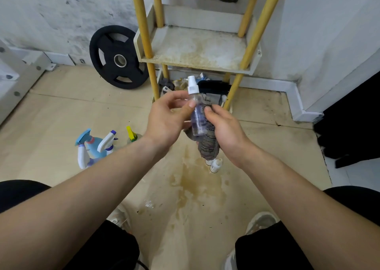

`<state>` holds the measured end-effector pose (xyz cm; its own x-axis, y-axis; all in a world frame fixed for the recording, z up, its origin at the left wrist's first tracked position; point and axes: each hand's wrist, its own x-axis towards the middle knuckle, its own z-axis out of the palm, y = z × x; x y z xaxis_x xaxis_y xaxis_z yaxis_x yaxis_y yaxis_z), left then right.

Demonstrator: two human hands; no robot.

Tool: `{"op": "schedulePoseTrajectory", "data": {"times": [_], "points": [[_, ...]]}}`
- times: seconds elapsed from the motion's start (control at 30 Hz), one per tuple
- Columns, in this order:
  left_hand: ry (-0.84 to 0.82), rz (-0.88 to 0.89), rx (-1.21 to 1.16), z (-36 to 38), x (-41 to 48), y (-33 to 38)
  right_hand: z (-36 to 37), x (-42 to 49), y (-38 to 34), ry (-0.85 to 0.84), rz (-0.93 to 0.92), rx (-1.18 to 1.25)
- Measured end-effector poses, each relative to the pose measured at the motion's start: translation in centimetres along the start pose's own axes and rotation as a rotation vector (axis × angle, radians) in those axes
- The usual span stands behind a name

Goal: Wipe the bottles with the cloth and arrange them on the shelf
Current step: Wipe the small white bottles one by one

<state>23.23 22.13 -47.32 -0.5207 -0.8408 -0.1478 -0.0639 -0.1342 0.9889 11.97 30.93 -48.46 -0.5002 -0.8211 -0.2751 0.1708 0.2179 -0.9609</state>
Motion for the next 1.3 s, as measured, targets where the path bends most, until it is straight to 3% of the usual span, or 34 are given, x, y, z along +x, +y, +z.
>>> {"op": "schedulePoseTrajectory", "data": {"times": [0.1,0.2,0.53,0.7,0.93,1.17,1.3], "points": [[0.090,0.066,0.129,0.1,0.4,-0.7,0.1,0.0,0.0,0.038,-0.024,0.007],[0.066,0.141,0.205,0.4,0.1,-1.1,0.5,0.1,0.5,0.066,-0.015,0.040],[-0.277,0.174,0.368,0.9,-0.4,-0.9,-0.3,0.5,0.2,0.155,-0.033,0.278],[-0.464,0.078,0.548,0.5,-0.3,-0.3,-1.7,0.9,-0.4,0.260,-0.123,0.091],[-0.452,-0.119,0.545,-1.1,0.1,0.6,-0.7,0.4,-0.1,0.223,-0.159,-0.080],[-0.302,-0.066,0.665,-4.6,-1.2,0.0,2.0,-1.7,0.5,0.086,-0.131,-0.039],[-0.177,-0.069,0.674,-7.0,-2.8,-1.2,3.6,-2.6,2.4,0.067,-0.072,-0.222]]}}
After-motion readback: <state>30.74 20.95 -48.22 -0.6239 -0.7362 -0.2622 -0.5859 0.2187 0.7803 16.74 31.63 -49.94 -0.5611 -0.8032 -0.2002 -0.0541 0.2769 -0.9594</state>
